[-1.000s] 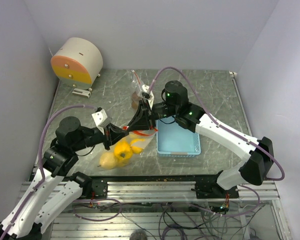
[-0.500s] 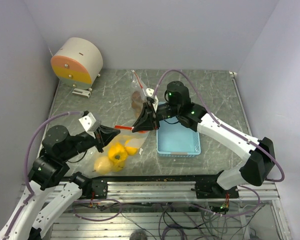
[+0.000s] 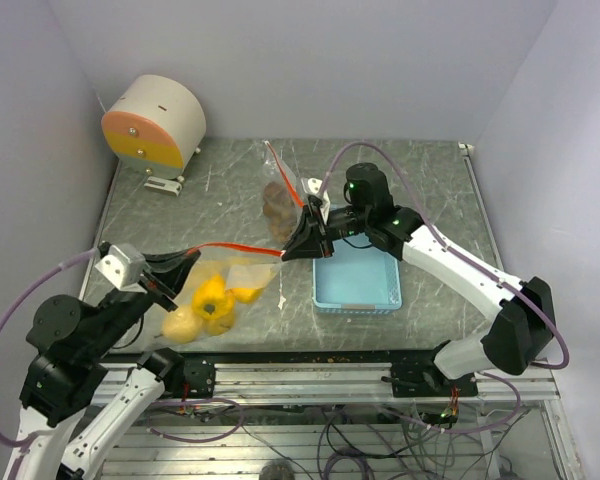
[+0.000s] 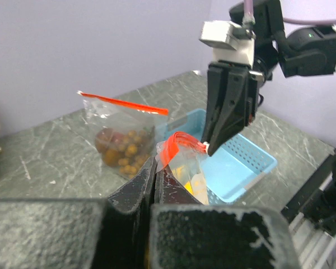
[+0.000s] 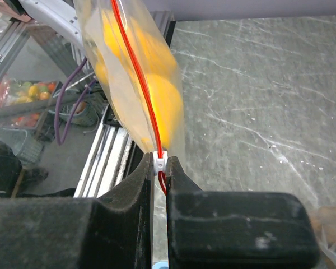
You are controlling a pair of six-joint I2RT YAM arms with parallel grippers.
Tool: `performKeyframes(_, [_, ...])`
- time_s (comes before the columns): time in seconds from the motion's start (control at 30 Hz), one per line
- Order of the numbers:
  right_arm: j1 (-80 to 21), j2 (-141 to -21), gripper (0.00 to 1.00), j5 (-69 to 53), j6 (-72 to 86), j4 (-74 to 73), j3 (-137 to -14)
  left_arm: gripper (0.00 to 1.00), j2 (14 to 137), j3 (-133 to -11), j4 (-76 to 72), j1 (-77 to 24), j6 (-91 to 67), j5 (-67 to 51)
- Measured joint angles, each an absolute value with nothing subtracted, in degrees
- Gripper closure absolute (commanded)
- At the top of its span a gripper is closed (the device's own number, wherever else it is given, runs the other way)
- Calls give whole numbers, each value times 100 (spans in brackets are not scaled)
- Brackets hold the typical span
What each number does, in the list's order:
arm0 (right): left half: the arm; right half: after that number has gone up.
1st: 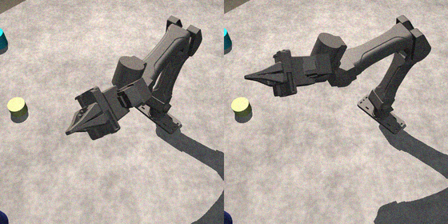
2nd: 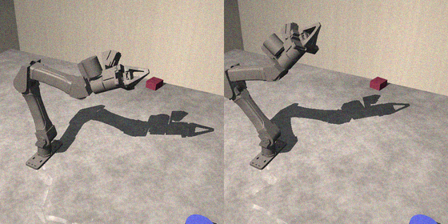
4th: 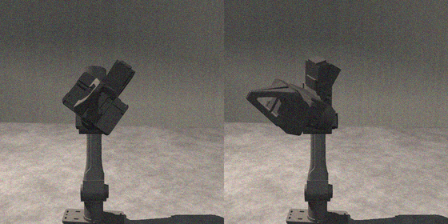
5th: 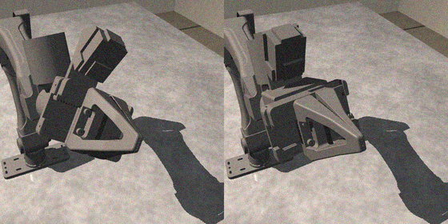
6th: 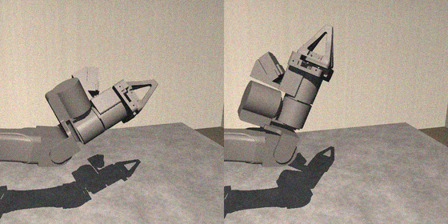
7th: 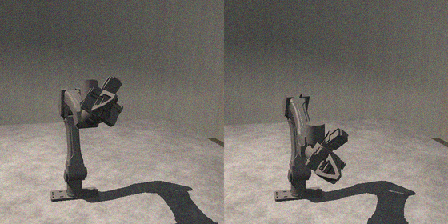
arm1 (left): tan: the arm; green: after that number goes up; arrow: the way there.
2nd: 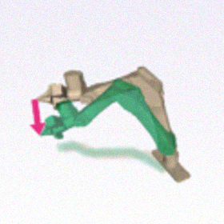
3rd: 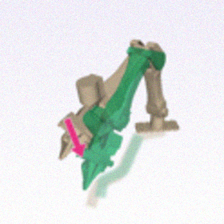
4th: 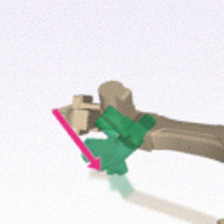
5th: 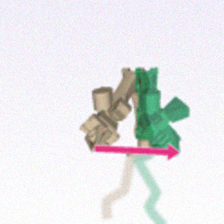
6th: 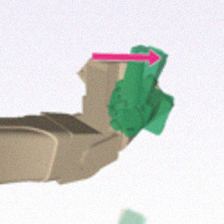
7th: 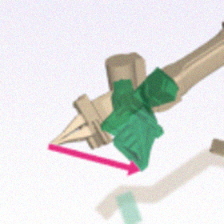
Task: Place the food in the zip-top bag and seal the zipper
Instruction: Zip the zipper food storage bag, then place the zipper food storage bag at the center of the board.
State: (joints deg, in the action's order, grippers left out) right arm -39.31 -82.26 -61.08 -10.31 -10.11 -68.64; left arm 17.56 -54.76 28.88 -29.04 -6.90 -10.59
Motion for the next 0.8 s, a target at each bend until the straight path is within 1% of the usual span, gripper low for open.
performKeyframes(0.17, [-3835,-8162,99,-5927,-1050,-1017,-6766,93,1671,-5666,2965,-2904,-690,-646])
performKeyframes(0.2, [-3828,-8152,94,-5848,-1035,-1002,-6748,93,1643,-5673,2971,-2904,-690,-593])
performKeyframes(0.23, [-3813,-8147,86,-5734,-991,-972,-6729,93,1614,-5673,2980,-2904,-692,-554])
performKeyframes(0.27, [-3809,-8147,76,-5636,-930,-932,-6724,93,1588,-5673,3024,-2904,-701,-541])
performKeyframes(0.33, [-3809,-8149,49,-5433,-773,-840,-6722,93,1584,-5671,3057,-2904,-714,-506])
performKeyframes(0.4, [-3760,-8154,25,-5070,-565,-801,-6718,93,1559,-5671,2971,-2904,-746,-377])
performKeyframes(0.43, [-3719,-8184,8,-4862,-425,-764,-6716,93,1533,-5666,2904,-2904,-781,-307])
performKeyframes(0.47, [-3695,-8206,1,-4683,-270,-738,-6713,93,1525,-5651,2842,-2904,-812,-257])
performKeyframes(0.67, [-3588,-8274,0,-3173,733,-725,-6744,93,1813,-5310,2196,-2904,-1238,489])
performKeyframes(0.7, [-3557,-8276,0,-2884,897,-742,-6751,91,1977,-5236,2043,-2904,-1341,657])
performKeyframes(0.73, [-3524,-8276,0,-2652,1024,-770,-6751,81,2106,-5172,1922,-2904,-1415,775])
performKeyframes(0.77, [-3496,-8276,0,-2397,1144,-808,-6751,66,2226,-5087,1765,-2904,-1487,880])
performKeyframes(0.8, [-3476,-8276,0,-2143,1253,-834,-6751,36,2366,-4967,1549,-2904,-1579,978])
